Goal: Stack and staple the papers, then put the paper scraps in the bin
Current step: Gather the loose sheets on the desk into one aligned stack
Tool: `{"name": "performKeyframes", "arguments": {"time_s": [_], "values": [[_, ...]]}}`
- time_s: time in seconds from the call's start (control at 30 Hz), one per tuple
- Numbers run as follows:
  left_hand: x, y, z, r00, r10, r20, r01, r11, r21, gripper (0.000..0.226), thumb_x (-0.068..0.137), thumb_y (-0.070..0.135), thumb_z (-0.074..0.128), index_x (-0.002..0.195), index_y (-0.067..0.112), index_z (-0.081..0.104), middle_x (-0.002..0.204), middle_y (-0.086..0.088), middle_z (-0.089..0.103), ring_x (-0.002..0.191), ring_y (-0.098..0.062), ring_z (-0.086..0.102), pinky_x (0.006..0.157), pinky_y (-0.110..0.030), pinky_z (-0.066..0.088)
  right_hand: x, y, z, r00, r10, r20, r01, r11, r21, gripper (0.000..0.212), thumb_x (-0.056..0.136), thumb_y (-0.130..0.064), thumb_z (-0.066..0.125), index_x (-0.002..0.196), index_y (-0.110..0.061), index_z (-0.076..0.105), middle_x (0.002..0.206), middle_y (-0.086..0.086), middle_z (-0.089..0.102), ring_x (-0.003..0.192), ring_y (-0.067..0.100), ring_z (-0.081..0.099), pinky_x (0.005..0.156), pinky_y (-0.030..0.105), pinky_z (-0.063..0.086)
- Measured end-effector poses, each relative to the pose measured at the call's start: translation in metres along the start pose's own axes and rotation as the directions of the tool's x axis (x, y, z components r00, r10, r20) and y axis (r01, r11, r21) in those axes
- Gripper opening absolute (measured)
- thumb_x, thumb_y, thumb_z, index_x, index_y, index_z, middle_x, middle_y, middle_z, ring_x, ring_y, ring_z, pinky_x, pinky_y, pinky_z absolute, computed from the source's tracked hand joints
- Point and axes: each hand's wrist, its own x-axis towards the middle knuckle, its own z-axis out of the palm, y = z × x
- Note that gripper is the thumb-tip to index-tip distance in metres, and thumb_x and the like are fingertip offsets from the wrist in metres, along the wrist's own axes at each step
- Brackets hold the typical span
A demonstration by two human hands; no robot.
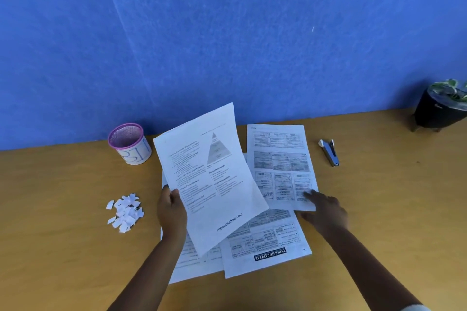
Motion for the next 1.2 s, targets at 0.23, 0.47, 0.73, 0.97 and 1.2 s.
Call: {"name": "performKeyframes", "arguments": {"time_s": [0.23, 0.47, 0.73, 0.97, 1.2], "values": [[0.003, -0.001, 0.003, 1.000, -0.011, -0.008, 0.011, 1.000, -0.006, 0.017, 0.095, 0.008, 0.038, 0.084, 0.005, 0.051, 0.080, -0.017, 0.058, 0.074, -0.028, 0.051, 0.066, -0.036, 0.035, -0.002, 0.004, 0.010, 0.984, -0.042, -0.175, 0.035, 0.998, -0.043, 0.042, 0.088, -0.051, 0.051, 0.129, -0.041, 0.051, 0.139, -0.016, 0.050, 0.126, 0.012, 0.044, 0.094, 0.031, 0.038], [0.002, 0.001, -0.001, 1.000, -0.005, -0.018, 0.004, 0.999, -0.039, 0.016, 0.095, 0.006, 0.037, 0.091, 0.000, 0.052, 0.084, -0.018, 0.058, 0.074, -0.027, 0.050, 0.066, -0.035, 0.035, -0.002, 0.004, 0.017, 0.969, 0.015, -0.245, 0.013, 0.993, 0.113, 0.041, 0.084, -0.043, 0.063, 0.124, -0.032, 0.059, 0.128, -0.010, 0.062, 0.123, 0.016, 0.047, 0.091, 0.034, 0.039], [-0.016, -0.008, 0.004, 1.000, 0.018, -0.020, -0.018, 1.000, 0.008, 0.018, 0.096, 0.004, 0.035, 0.100, 0.003, 0.053, 0.089, -0.010, 0.060, 0.077, -0.027, 0.054, 0.057, -0.025, 0.037, -0.003, 0.007, 0.023, 0.947, 0.086, -0.310, 0.014, 0.952, 0.305, 0.036, 0.078, -0.032, 0.073, 0.113, -0.025, 0.068, 0.114, -0.005, 0.069, 0.120, 0.017, 0.048, 0.091, 0.037, 0.039], [-0.014, -0.005, 0.003, 1.000, 0.020, -0.018, -0.020, 1.000, -0.015, 0.017, 0.095, 0.003, 0.035, 0.094, 0.001, 0.052, 0.083, -0.012, 0.058, 0.071, -0.025, 0.051, 0.055, -0.024, 0.034, 0.000, 0.012, 0.020, 0.942, 0.046, -0.333, 0.041, 0.967, 0.252, 0.022, 0.082, -0.035, 0.068, 0.102, -0.027, 0.073, 0.109, -0.009, 0.072, 0.115, 0.015, 0.052, 0.088, 0.033, 0.037], [-0.006, 0.006, -0.002, 0.998, 0.008, -0.070, -0.012, 0.998, -0.058, 0.017, 0.095, 0.004, 0.036, 0.088, 0.007, 0.051, 0.076, -0.007, 0.055, 0.070, -0.022, 0.049, 0.065, -0.032, 0.036, 0.006, 0.015, 0.001, 0.958, 0.034, -0.285, 0.114, 0.867, 0.485, 0.013, 0.083, -0.028, 0.069, 0.093, -0.024, 0.075, 0.097, -0.002, 0.073, 0.096, 0.016, 0.065, 0.080, 0.033, 0.052]]}}
